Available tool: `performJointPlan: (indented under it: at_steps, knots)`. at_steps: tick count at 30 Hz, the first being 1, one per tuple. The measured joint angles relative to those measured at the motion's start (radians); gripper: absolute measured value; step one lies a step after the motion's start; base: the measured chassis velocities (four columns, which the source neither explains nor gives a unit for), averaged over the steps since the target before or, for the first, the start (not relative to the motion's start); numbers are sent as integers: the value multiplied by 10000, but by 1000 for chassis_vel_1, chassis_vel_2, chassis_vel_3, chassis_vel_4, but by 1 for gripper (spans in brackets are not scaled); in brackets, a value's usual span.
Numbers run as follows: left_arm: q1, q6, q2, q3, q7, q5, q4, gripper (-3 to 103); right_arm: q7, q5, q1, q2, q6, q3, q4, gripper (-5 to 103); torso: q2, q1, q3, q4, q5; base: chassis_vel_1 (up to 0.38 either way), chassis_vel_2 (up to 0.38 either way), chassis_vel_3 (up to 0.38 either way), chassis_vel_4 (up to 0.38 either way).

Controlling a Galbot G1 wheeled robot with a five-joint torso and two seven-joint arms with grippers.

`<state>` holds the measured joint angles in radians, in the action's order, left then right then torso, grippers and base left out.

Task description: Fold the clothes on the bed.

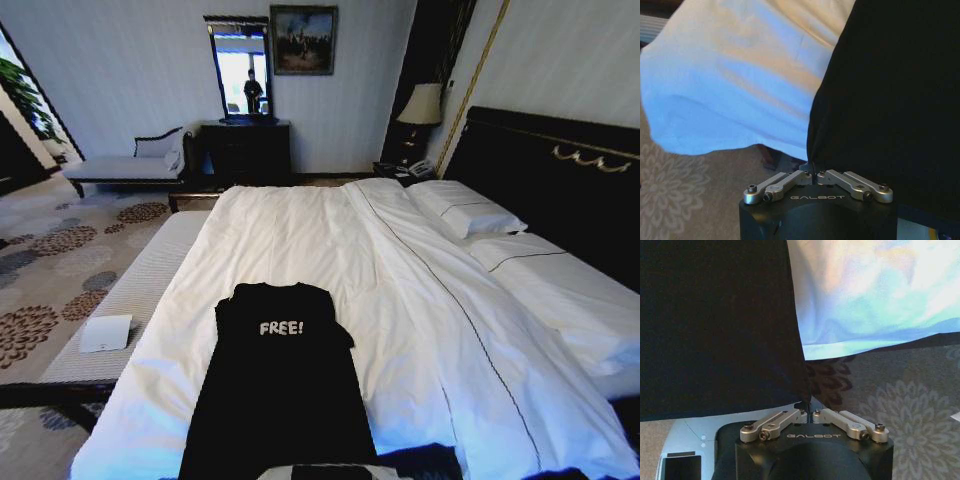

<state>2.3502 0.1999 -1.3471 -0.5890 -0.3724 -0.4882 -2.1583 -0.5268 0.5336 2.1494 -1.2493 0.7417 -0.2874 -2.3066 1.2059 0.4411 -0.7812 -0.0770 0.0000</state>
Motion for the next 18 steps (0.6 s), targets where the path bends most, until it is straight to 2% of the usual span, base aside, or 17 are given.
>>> performJointPlan:
  at_steps: [5,10,11,12,13,14,16,17,18]
  knots:
    - [-503,-163,-10,183,174,128,397,0,71,-125,-505,-207,-453,21,539,0,0,1,0,1,0,0,0,0,0]
    - [-708,-175,62,382,171,288,461,0,121,-109,-615,-252,-475,82,680,-2,-1,0,0,0,0,0,0,0,0]
    - [-762,-155,110,456,108,342,435,-2,135,-71,-638,-258,-451,94,684,3,-1,0,0,0,0,0,0,0,0]
    - [-762,-155,110,456,108,342,435,-2,135,-71,-638,-258,-451,94,684,3,-1,0,0,0,0,0,0,0,0]
    - [-794,-126,142,510,62,372,401,3,135,-45,-651,-262,-421,105,684,3,-1,0,0,0,0,0,0,0,0]
    - [-810,-96,182,562,34,393,371,3,134,-26,-654,-263,-393,109,682,8,-1,0,0,0,0,0,0,0,0]
    - [-819,-50,280,658,6,444,332,13,133,-6,-649,-257,-345,109,656,19,-1,1,0,0,0,0,0,0,0]
    - [-819,-50,280,658,6,444,332,13,133,-6,-649,-257,-345,109,656,19,-1,1,0,0,0,0,0,0,0]
    - [-815,-32,326,707,4,476,322,19,142,-4,-622,-248,-299,98,630,25,-1,1,0,0,0,0,0,0,0]
